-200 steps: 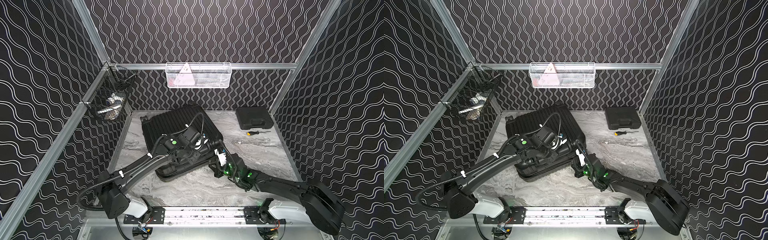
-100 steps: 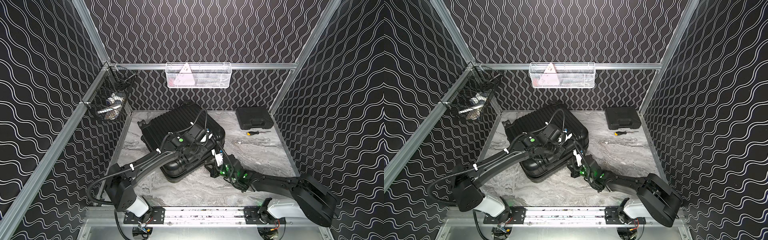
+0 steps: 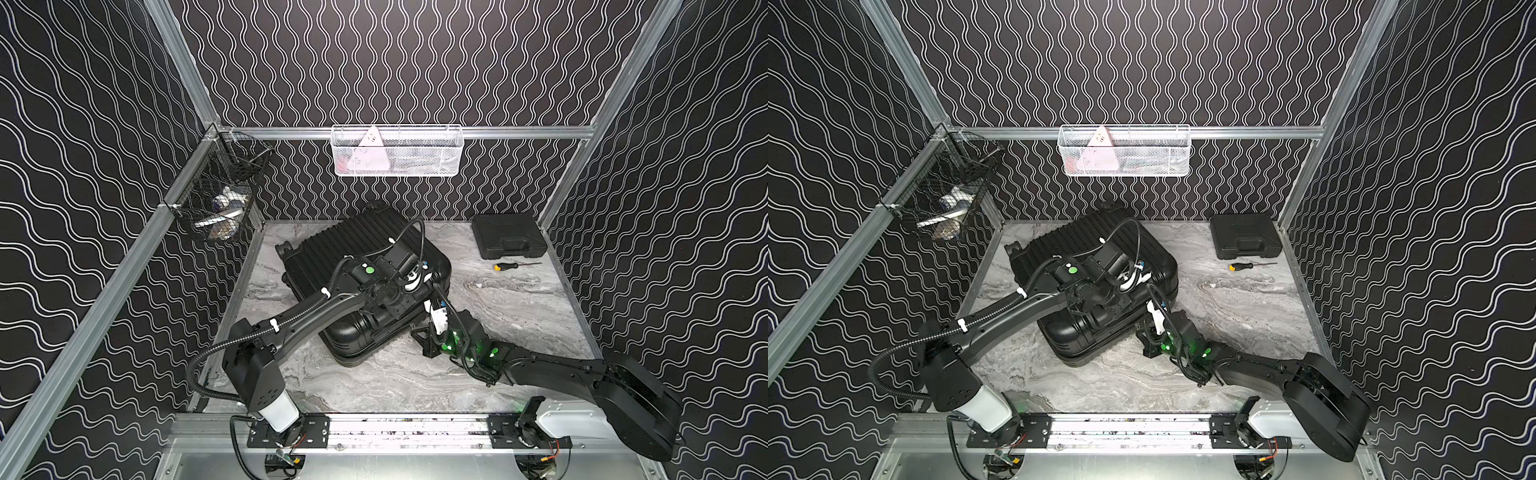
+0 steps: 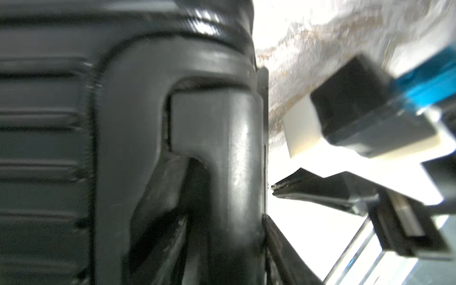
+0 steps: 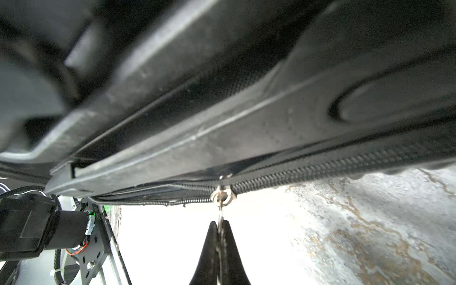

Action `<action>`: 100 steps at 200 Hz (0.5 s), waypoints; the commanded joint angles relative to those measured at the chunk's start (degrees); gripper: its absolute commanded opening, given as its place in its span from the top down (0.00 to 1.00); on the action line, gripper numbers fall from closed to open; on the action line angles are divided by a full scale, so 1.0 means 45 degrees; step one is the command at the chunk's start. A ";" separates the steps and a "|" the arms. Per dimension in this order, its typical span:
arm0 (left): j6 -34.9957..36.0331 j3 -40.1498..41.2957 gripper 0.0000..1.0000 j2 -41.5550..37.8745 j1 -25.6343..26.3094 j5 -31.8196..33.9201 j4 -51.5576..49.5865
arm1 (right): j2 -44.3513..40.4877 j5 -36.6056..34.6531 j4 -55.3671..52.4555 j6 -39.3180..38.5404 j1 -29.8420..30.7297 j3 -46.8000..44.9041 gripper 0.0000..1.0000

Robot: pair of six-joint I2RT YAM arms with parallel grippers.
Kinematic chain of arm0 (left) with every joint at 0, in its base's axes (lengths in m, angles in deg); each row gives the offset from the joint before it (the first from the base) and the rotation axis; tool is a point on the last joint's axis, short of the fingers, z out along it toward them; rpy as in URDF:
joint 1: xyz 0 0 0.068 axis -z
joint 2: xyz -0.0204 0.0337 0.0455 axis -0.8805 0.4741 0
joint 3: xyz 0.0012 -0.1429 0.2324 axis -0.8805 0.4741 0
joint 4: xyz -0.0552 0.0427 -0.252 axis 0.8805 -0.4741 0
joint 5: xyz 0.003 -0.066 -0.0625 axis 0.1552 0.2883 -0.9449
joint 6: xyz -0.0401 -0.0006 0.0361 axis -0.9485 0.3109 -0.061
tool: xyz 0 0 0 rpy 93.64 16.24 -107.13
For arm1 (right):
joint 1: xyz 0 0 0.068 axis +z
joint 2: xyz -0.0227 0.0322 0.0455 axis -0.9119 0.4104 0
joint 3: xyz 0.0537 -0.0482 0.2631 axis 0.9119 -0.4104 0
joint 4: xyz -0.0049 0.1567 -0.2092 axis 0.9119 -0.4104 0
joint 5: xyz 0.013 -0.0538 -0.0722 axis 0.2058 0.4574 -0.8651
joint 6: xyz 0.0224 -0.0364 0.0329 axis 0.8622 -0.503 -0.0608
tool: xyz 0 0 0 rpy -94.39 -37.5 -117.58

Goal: Close the suitcase zippers
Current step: Zip the zipper on the suitcase.

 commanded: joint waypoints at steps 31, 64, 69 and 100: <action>0.1352 -0.0728 0.48 0.0587 -0.0021 0.0717 -0.1793 | 0.0007 0.0616 -0.0343 -0.0221 0.0053 0.0137 1.00; 0.1096 -0.0761 0.66 0.0780 -0.0021 0.0579 -0.1183 | -0.0024 0.1128 0.0090 -0.0401 0.0058 0.0049 1.00; 0.1050 -0.0709 0.67 0.0807 -0.0021 0.0568 -0.1007 | -0.0025 0.1209 0.0254 -0.0402 0.0063 -0.0002 1.00; 0.0629 -0.0198 0.81 0.0671 -0.0023 0.0844 0.0175 | 0.0028 0.1499 0.0957 -0.0619 0.0249 -0.0230 1.00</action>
